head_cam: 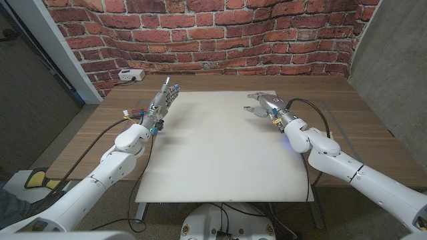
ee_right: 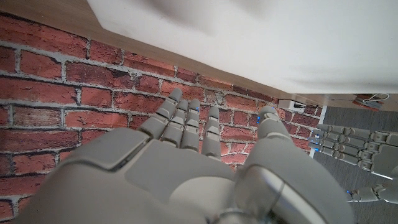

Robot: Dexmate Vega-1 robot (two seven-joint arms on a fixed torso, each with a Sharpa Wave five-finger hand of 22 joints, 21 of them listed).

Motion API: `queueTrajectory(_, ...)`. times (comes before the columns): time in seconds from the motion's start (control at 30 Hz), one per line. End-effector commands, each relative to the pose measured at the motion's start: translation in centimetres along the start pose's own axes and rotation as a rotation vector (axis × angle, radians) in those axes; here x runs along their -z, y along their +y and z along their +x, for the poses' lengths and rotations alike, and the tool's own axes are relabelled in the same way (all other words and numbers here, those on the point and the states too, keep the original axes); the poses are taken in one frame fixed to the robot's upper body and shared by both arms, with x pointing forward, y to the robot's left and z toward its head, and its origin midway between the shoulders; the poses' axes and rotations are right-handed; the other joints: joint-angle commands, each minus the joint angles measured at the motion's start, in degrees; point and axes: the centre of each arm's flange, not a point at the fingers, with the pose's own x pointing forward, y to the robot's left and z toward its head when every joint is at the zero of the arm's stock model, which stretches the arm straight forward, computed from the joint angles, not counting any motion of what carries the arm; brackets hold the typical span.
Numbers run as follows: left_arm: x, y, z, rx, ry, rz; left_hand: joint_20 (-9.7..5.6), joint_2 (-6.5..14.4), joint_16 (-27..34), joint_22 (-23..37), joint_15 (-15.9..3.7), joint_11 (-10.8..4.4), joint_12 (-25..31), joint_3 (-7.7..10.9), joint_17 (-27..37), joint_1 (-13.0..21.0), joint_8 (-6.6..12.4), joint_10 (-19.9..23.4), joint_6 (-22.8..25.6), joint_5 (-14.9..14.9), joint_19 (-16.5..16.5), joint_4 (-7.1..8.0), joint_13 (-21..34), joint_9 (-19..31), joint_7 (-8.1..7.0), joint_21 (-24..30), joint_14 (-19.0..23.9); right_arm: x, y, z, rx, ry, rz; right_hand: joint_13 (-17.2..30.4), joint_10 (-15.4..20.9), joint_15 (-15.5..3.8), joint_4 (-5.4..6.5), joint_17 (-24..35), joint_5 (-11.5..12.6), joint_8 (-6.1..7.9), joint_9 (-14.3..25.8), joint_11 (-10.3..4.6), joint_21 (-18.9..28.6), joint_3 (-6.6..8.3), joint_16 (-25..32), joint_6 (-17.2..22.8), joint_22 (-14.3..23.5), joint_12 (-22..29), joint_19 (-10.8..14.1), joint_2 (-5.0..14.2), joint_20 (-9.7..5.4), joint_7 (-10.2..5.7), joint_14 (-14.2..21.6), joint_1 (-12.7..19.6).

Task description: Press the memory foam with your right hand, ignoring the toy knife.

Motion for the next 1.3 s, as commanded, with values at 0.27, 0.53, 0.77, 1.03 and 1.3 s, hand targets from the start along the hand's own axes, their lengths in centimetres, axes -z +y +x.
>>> queueTrajectory(0.27,0.4,0.1,0.0,0.016,-0.011,-0.022,0.09,0.2,-0.1,0.1,-0.06,0.04,0.0,-0.46,0.1,0.1,-0.04,0.4,0.2,0.0,0.4,0.19,0.3,0.2,-0.37,-0.1,0.2,0.3,-2.0,-0.3,0.067,0.006,0.316,0.0,0.7,0.21,0.36,0.1,0.0,-0.29,0.2,0.06,-0.3,0.06,0.2,-0.8,0.2,0.5,0.6,-0.70,-0.91,0.75,0.6,0.0)
queueTrajectory(0.53,0.6,0.4,-0.2,0.013,-0.015,-0.031,0.13,0.3,0.0,0.1,-0.12,-0.27,0.0,-0.53,0.1,0.2,-0.09,0.4,0.1,0.0,0.5,0.18,0.3,0.2,-0.51,-0.1,0.4,1.0,-2.4,-0.1,0.072,-0.004,0.498,0.0,1.6,0.65,0.56,0.1,0.0,0.70,0.3,0.43,-0.7,0.02,0.2,2.1,0.2,0.5,1.2,-0.89,-0.72,0.87,1.3,-0.3)
queueTrajectory(0.77,0.5,0.4,0.1,0.028,-0.016,-0.031,0.17,0.3,-0.1,0.1,-0.15,-0.31,0.0,-0.58,0.1,0.2,-0.12,0.5,0.0,-0.1,0.6,0.17,0.3,0.2,-0.52,-0.1,0.4,1.8,-2.8,-0.3,0.077,-0.018,0.677,0.0,1.4,0.83,0.79,0.2,-0.1,0.16,0.3,0.71,-0.9,-0.17,0.2,1.0,0.2,0.3,1.3,-1.01,-0.59,1.46,1.4,-0.7)
queueTrajectory(1.03,0.0,0.4,0.4,0.032,-0.024,-0.020,0.25,0.3,-0.1,0.1,-0.14,-0.42,0.0,-0.64,0.1,0.3,-0.10,0.5,0.1,-0.1,0.6,0.15,0.3,0.2,-0.43,-0.1,0.5,3.1,-2.8,-0.2,0.084,-0.043,0.857,0.0,1.3,1.39,1.34,0.3,-0.2,-0.46,0.2,1.07,-1.1,-0.80,0.2,-0.5,0.2,0.2,1.3,-1.33,-0.31,2.36,1.3,-1.8)
queueTrajectory(1.3,-0.3,0.1,0.6,0.045,-0.018,-0.009,0.33,0.4,-0.1,0.1,-0.16,-0.50,0.0,-0.69,0.1,0.3,-0.11,0.4,0.0,-0.1,0.6,0.15,0.3,0.2,-0.46,-0.1,0.5,4.0,-2.6,-0.3,0.084,-0.055,0.984,0.0,1.4,1.69,1.75,0.4,-0.3,-0.66,0.2,1.27,-1.4,-1.32,0.3,-1.1,0.2,0.1,1.3,-1.59,-0.10,3.25,1.3,-2.7)
